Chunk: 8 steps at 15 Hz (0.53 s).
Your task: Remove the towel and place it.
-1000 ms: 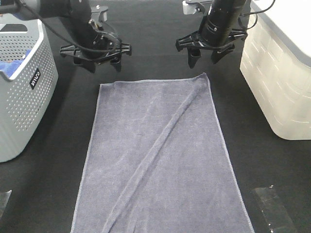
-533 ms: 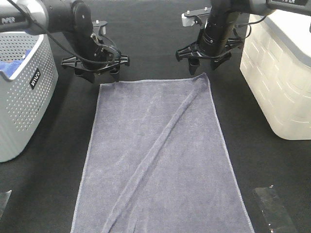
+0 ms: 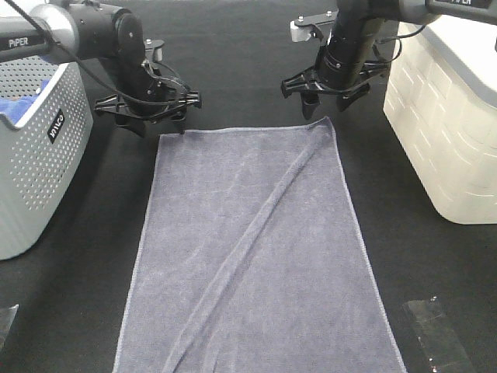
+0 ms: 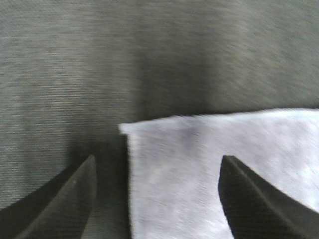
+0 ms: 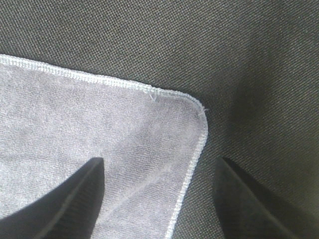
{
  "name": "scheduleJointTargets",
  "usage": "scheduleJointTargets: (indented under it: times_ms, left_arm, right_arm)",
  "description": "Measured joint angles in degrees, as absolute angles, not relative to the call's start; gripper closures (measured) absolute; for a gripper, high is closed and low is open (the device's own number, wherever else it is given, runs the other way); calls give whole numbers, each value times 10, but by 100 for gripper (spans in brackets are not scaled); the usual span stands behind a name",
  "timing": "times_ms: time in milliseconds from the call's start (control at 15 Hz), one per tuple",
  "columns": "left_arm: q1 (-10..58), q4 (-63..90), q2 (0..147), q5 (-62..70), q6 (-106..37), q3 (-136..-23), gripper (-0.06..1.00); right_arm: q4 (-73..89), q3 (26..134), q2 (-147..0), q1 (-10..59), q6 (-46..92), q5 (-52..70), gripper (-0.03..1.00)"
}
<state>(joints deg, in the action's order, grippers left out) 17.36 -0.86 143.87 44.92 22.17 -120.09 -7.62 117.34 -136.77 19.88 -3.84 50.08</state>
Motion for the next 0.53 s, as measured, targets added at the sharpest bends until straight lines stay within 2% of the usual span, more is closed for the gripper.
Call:
scheduleJointTargets:
  times_ms: [133, 333, 400, 533]
  left_arm:
    - [171, -5, 1446, 449, 225, -1201, 30]
    - [171, 6, 1458, 450, 225, -1201, 39]
    - [171, 6, 1458, 450, 225, -1201, 45]
    - [171, 3, 1459, 450, 225, -1201, 64]
  right_arm:
    - [-76, 1173, -1368, 199, -38, 501, 37]
    - [-76, 1173, -1368, 199, -38, 501, 37]
    - [-76, 1173, -1368, 199, -38, 501, 37]
    - [-76, 1173, -1368, 199, -38, 501, 37]
